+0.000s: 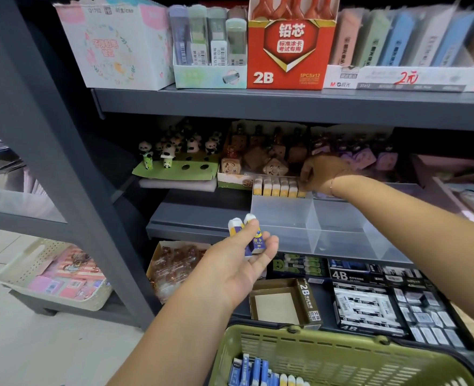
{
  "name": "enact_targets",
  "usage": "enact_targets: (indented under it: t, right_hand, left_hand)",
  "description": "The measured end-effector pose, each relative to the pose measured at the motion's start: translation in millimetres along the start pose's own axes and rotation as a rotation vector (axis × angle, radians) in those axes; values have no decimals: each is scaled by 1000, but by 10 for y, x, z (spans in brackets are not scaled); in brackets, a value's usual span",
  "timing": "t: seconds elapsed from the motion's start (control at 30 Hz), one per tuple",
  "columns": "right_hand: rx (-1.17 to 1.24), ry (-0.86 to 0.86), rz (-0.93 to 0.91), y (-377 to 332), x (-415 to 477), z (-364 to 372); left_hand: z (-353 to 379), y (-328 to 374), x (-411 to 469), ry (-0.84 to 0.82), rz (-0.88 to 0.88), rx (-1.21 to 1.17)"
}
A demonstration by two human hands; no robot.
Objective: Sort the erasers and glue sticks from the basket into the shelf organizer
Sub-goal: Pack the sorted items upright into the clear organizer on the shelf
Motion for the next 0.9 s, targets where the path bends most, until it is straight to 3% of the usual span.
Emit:
enact_targets:
  t: [0.1, 0.2, 0.27, 0.33, 0.4, 0.5, 0.6, 0.7, 0.77, 0.9]
  right_hand:
    - [62, 40, -14, -60, -102, -88]
    - [423, 55, -157, -313, -348, -157]
    - [629, -187, -297, -584, -557, -52]
    - [645, -425, -367, -777, -717, 105]
    - [667, -511, -390, -824, -735, 176]
    - [797, -458, -361, -764, -605, 100]
    - [925, -137, -212, -545, -372, -128]
    - [634, 68, -114, -419, -162, -210]
    - [359, 45, -147, -498, -75, -137]
    - [225, 27, -254, -703, 9, 57]
  left_hand:
    - [5, 8, 5, -19, 16, 12]
    - [33, 13, 8, -54, 48, 52]
    - [57, 17, 8, -68, 66, 74]
    - [74, 20, 3, -76, 74, 89]
    - [80, 23, -1, -79, 76, 101]
    - [51, 51, 0, -62, 92, 75]
    - [22, 88, -7, -37, 101, 8]
    - [14, 76, -23, -22, 89, 10]
    - [14, 63, -27, -14, 89, 34]
    - [20, 64, -41, -14, 92, 77]
Point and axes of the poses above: each hand's wrist, its own x-axis towards the middle knuckle, its own z-axis out of the palm, y = z × x, the point moved 6 cm from there along x, towards the middle knuckle, and after that the axes turned 7 degrees about -y, right-handed, at the moved point
